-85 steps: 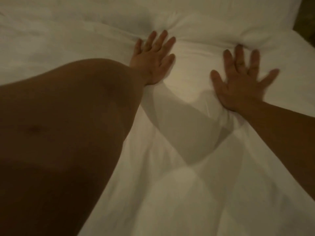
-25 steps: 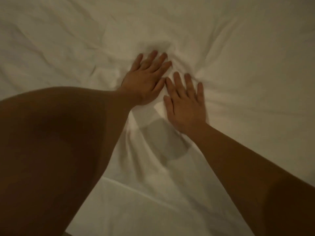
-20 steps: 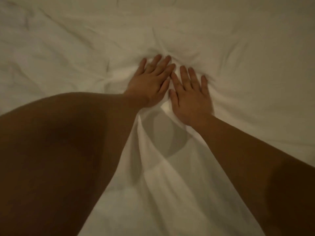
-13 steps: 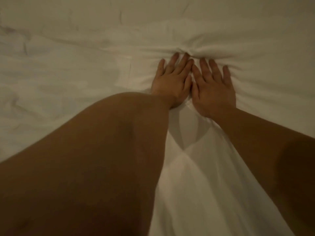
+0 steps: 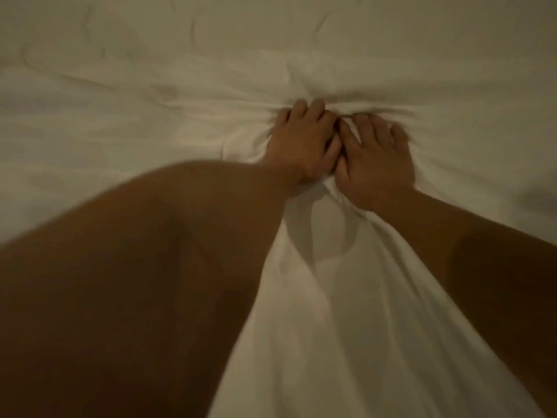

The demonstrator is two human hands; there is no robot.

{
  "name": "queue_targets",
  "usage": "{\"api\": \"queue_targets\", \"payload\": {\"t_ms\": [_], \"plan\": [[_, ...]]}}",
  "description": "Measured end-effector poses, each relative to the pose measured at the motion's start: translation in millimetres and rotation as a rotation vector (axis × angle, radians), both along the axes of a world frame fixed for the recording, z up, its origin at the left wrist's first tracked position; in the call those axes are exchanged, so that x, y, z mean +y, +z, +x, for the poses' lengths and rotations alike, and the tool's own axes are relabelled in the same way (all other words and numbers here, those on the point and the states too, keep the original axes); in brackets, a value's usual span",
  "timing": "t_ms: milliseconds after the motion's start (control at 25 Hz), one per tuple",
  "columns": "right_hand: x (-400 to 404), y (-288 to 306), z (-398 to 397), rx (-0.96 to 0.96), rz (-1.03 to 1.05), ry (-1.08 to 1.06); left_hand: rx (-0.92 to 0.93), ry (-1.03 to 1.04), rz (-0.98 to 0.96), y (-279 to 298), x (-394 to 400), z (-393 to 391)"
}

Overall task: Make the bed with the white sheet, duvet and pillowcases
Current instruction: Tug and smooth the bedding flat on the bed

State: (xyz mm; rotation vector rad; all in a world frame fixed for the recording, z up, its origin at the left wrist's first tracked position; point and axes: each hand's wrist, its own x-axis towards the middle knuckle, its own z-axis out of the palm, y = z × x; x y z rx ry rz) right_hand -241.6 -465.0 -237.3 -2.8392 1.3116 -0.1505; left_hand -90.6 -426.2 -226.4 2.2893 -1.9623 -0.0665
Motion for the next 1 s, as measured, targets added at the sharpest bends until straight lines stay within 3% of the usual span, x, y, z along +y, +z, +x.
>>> {"api": "queue_targets", "payload": {"t_ms": [120,200,480,680,760,880,1000], "plan": [[-23,21,0,0.023,0.009,0.009,-0.053,0.017,-0.014,27,-25,30],[-23,9,-11,0.087,0.070,-0.025,-0.084,-0.005,0.108,18,-3,44],[-32,3,-57,0.172,0.234,-0.390,-0.008,0.194,0.302,13,58,80],[36,16,-2,-0.009,0.471,-0.572,0.102,0.358,0.286,5,105,63],[86,27,32,-0.063,0.589,-0.438,0.163,0.402,0.261,6,122,49],[177,24,18,0.032,0.380,-0.080,0.151,0.390,0.223,8,171,30],[202,22,-30,0.115,0.316,0.000,0.110,0.345,0.238,11,229,10]]}}
